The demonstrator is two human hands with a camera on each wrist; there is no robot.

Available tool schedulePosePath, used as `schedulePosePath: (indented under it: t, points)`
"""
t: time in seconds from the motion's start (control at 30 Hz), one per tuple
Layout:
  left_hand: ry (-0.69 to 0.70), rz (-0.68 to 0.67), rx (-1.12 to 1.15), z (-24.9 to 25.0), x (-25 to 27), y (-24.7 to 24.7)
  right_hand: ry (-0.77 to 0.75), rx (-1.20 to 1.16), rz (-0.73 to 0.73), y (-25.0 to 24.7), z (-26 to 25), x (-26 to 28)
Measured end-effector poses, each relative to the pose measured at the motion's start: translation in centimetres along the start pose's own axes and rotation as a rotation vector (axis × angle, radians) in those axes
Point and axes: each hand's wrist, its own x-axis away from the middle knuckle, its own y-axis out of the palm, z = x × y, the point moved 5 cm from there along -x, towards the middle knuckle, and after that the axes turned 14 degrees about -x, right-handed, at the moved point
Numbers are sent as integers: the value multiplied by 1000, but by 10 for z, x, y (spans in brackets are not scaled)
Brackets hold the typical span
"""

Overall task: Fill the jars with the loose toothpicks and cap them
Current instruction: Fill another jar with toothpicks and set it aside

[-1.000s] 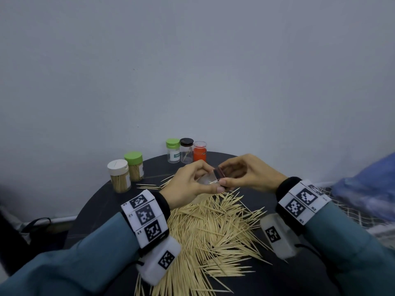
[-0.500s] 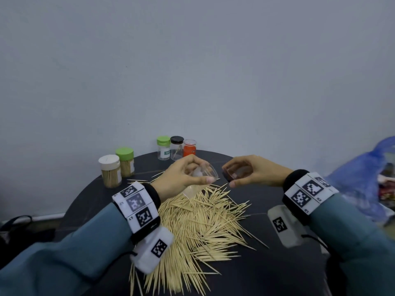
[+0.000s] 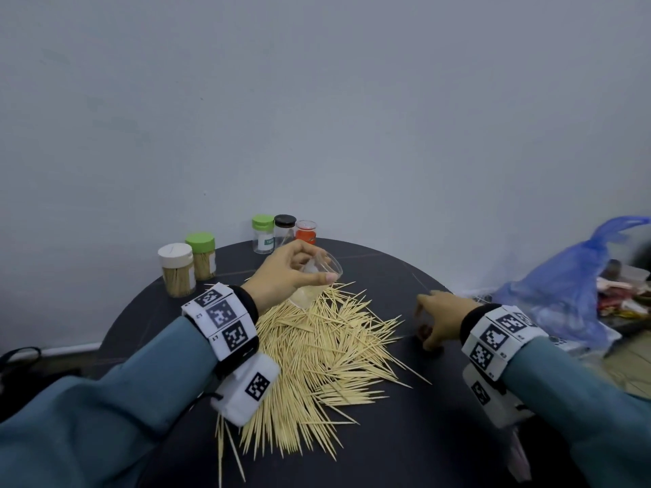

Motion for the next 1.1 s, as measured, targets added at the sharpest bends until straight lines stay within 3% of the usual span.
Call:
schedulePosePath:
  t: [0.07,0.23,0.7,0.8,0.97,1.1]
  points:
    - [7,13,3,0,0,-2,-53,-57,27,-3,-8,9]
    - [-1,22,-3,1,2,-6,-3,4,-261,20,-30,27]
    - [-17,45,-66,-9,-1,-10,-253,-171,-27,11,-83,-10]
    - [-22,57,-61,-12,-4,-12,-214,-217,31,2,-84,-15]
    - [-19,54,-67,-15,-6,-11,-24,-139,-176,16,-89,-10]
    - [-20,58,-67,-18,-7,-10,-34,-179,-133,23,-103,-10]
